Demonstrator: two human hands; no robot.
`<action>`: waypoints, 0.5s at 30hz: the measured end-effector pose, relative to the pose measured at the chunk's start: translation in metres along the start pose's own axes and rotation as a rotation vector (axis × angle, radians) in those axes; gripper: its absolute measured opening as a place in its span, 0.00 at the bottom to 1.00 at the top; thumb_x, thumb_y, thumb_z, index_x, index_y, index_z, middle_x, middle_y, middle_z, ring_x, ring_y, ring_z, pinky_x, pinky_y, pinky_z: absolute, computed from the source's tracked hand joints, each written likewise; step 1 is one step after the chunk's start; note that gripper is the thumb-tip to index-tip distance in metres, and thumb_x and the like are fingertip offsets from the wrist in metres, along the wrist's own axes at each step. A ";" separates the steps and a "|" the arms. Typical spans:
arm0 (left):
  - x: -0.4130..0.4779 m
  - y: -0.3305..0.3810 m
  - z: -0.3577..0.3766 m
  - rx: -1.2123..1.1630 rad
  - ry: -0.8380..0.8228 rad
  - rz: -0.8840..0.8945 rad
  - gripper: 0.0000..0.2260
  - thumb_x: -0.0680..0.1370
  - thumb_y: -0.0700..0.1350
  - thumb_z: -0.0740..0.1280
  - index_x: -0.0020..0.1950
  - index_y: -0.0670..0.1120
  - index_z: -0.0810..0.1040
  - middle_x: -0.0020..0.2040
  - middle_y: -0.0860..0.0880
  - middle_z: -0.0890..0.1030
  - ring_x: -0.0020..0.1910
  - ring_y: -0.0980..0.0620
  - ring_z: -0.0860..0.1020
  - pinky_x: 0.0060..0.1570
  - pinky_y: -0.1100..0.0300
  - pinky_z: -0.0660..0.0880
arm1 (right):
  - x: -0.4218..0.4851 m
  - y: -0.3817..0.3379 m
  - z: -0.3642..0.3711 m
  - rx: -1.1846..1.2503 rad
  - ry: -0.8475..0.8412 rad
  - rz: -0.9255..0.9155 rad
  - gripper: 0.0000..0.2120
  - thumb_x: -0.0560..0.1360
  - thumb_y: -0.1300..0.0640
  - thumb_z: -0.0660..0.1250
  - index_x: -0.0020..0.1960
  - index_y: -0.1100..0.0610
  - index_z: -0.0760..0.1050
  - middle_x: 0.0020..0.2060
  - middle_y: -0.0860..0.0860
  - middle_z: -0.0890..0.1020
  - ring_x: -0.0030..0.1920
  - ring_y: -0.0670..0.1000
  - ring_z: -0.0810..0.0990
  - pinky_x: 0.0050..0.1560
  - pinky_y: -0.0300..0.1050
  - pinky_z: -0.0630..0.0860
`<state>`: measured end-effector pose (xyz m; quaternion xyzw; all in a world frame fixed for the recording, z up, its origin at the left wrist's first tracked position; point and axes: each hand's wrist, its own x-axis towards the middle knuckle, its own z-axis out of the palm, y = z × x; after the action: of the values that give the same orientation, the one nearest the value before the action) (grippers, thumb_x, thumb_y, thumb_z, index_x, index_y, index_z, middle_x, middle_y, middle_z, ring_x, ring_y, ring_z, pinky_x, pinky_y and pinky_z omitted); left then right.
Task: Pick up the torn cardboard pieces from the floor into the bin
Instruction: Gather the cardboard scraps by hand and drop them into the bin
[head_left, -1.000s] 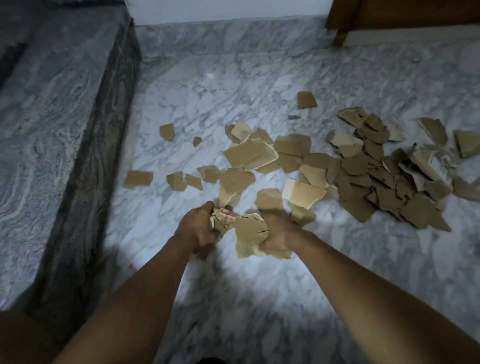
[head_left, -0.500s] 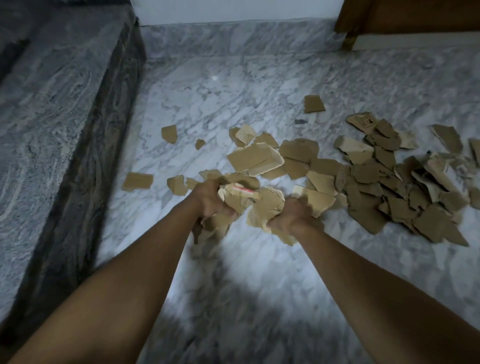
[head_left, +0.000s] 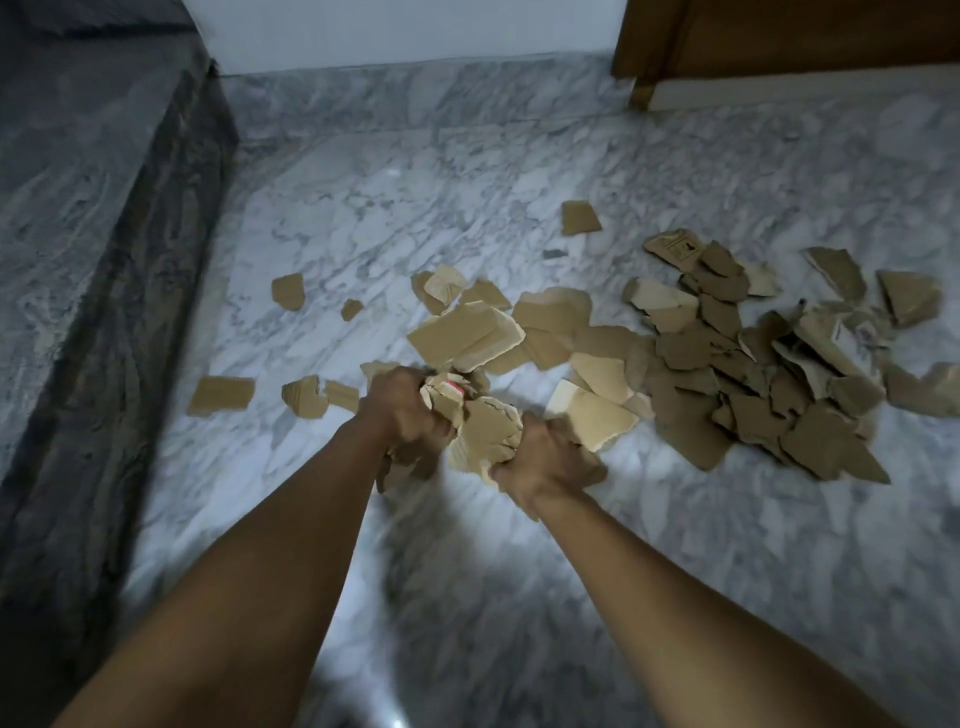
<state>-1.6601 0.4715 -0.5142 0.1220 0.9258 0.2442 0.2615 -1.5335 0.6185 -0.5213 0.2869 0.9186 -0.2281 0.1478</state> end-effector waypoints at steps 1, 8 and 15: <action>0.000 0.003 0.000 -0.005 -0.013 0.016 0.28 0.58 0.59 0.66 0.56 0.52 0.79 0.47 0.57 0.79 0.52 0.55 0.79 0.51 0.67 0.69 | -0.001 0.000 -0.001 -0.009 -0.012 -0.007 0.30 0.68 0.43 0.76 0.65 0.50 0.70 0.62 0.55 0.75 0.64 0.58 0.75 0.60 0.50 0.71; 0.012 0.011 0.001 0.070 -0.041 0.033 0.17 0.67 0.45 0.76 0.55 0.49 0.79 0.40 0.53 0.79 0.43 0.53 0.79 0.38 0.70 0.69 | 0.008 0.007 0.009 0.075 -0.051 -0.002 0.30 0.60 0.40 0.77 0.58 0.49 0.74 0.57 0.51 0.79 0.61 0.56 0.74 0.62 0.49 0.72; 0.013 0.003 0.003 0.075 -0.079 0.005 0.28 0.62 0.47 0.78 0.61 0.53 0.78 0.47 0.52 0.81 0.46 0.51 0.78 0.46 0.63 0.70 | 0.006 0.027 -0.006 0.295 -0.280 -0.193 0.35 0.61 0.47 0.78 0.63 0.44 0.64 0.55 0.48 0.77 0.57 0.55 0.77 0.53 0.53 0.80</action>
<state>-1.6690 0.4802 -0.5206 0.1435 0.9229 0.2050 0.2927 -1.5230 0.6438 -0.5274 0.1816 0.8689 -0.4109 0.2078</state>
